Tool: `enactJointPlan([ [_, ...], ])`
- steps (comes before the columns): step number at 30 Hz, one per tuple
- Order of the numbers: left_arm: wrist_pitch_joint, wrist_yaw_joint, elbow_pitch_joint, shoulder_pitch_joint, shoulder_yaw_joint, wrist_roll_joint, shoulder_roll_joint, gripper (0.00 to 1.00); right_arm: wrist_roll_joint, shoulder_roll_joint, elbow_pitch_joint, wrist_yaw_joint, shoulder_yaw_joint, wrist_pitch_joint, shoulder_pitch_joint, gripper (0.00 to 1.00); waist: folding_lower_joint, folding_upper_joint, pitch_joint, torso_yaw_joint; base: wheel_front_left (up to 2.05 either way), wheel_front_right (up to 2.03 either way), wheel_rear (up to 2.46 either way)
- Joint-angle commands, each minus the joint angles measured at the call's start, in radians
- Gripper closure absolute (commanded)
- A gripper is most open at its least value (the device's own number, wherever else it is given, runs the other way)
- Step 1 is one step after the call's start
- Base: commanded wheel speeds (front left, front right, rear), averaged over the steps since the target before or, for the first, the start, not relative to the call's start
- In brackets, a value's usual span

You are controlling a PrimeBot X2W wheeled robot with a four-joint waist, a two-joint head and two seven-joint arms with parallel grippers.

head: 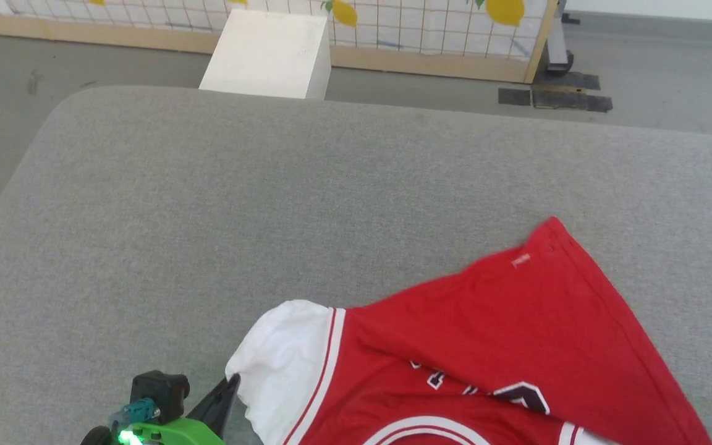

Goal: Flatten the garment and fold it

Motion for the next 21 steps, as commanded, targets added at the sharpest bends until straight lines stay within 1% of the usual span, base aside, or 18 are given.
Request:
enactJointPlan([
  [1,-0.009,0.004,0.007,-0.012,-0.001,0.005,-0.004,1.0,-0.018,0.02,-0.01,-0.002,-0.011,0.006,0.024,1.0,0.0001,-0.0001,-0.003,0.0,0.0,0.0,0.0],
  [5,-0.016,0.003,0.017,-0.024,-0.008,0.008,-0.012,1.0,-0.044,0.072,-0.01,-0.002,-0.016,0.01,0.065,1.0,0.0001,-0.0001,-0.004,0.005,0.0,0.0,0.0],
  [9,-0.018,0.002,0.02,-0.032,-0.017,0.01,-0.016,1.0,-0.062,0.095,0.0,-0.002,-0.025,-0.007,0.065,1.0,0.0001,-0.0001,-0.003,0.01,0.0,0.0,0.0],
  [10,-0.018,0.002,0.02,-0.033,-0.018,0.01,-0.016,1.0,-0.069,0.097,-0.002,-0.002,-0.029,-0.018,0.057,0.96,0.0001,-0.0001,-0.003,0.01,0.0,0.0,0.0],
  [11,-0.019,0.002,0.02,-0.033,-0.018,0.01,-0.015,1.0,-0.074,0.098,-0.004,-0.002,-0.033,-0.032,0.046,0.0,0.0001,-0.0001,-0.002,0.011,0.0,0.0,0.0],
  [16,-0.024,0.006,0.015,-0.033,-0.014,0.009,-0.009,1.0,-0.062,0.071,-0.049,-0.002,-0.029,-0.038,-0.016,0.0,0.0001,-0.0001,0.002,0.022,0.0,0.0,0.0],
  [21,-0.022,0.012,-0.02,-0.045,-0.018,0.014,-0.01,1.0,-0.05,0.056,-0.109,-0.002,-0.022,-0.034,-0.153,0.0,0.0001,-0.0001,0.029,0.05,0.0,0.0,0.0],
])
